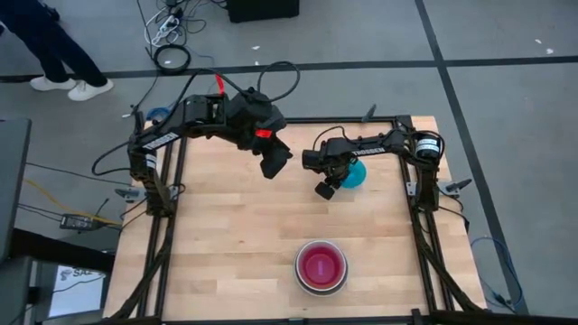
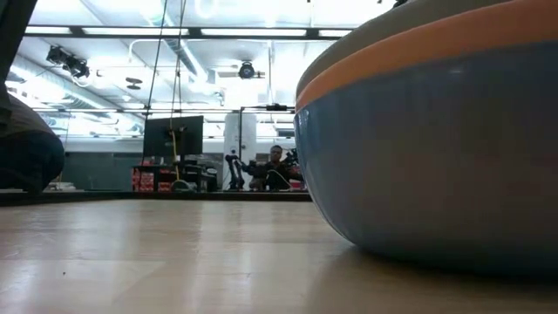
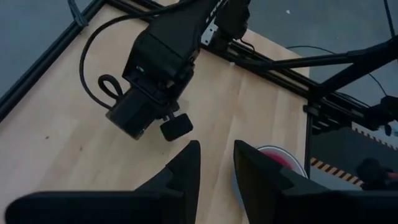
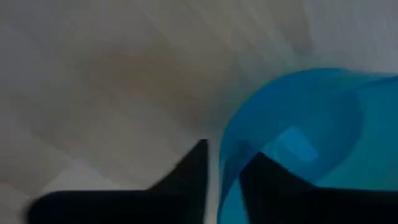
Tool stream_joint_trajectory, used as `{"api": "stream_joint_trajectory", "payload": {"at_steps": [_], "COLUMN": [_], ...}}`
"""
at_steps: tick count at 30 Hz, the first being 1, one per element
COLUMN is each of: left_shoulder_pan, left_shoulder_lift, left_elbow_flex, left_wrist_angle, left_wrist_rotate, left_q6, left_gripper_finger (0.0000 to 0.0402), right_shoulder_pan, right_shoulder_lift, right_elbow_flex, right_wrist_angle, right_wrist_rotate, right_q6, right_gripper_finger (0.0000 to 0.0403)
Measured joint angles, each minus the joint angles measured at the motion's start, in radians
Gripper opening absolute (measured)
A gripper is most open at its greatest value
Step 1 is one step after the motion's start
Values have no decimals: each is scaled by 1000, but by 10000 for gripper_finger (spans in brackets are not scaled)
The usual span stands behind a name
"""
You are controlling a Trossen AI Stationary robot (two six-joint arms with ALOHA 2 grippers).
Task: Nest bowls inside each other
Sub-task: Stack the blue bowl on top of the violet bowl
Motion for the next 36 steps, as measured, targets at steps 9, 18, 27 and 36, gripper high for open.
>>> {"api": "stream_joint_trajectory", "payload": {"at_steps": [9,18,27,36], "left_shoulder_pan": [1,48,87,94], "left_shoulder_lift": [0,0,0,1], "left_elbow_flex": [0,0,0,0], "left_wrist_angle": [-54,-210,-216,-217], "left_wrist_rotate": [-93,-227,-231,-231], "left_q6": [0,3,45,59], "left_gripper_finger": [106,106,106,106], "right_shoulder_pan": [50,243,535,702], "right_shoulder_lift": [-112,-457,-506,-369], "right_elbow_flex": [7,8,9,8], "right_wrist_angle": [-46,51,278,356], "right_wrist_rotate": [-78,-290,-312,-307], "right_q6": [-25,196,442,483], "right_gripper_finger": [1,0,0,0]}}
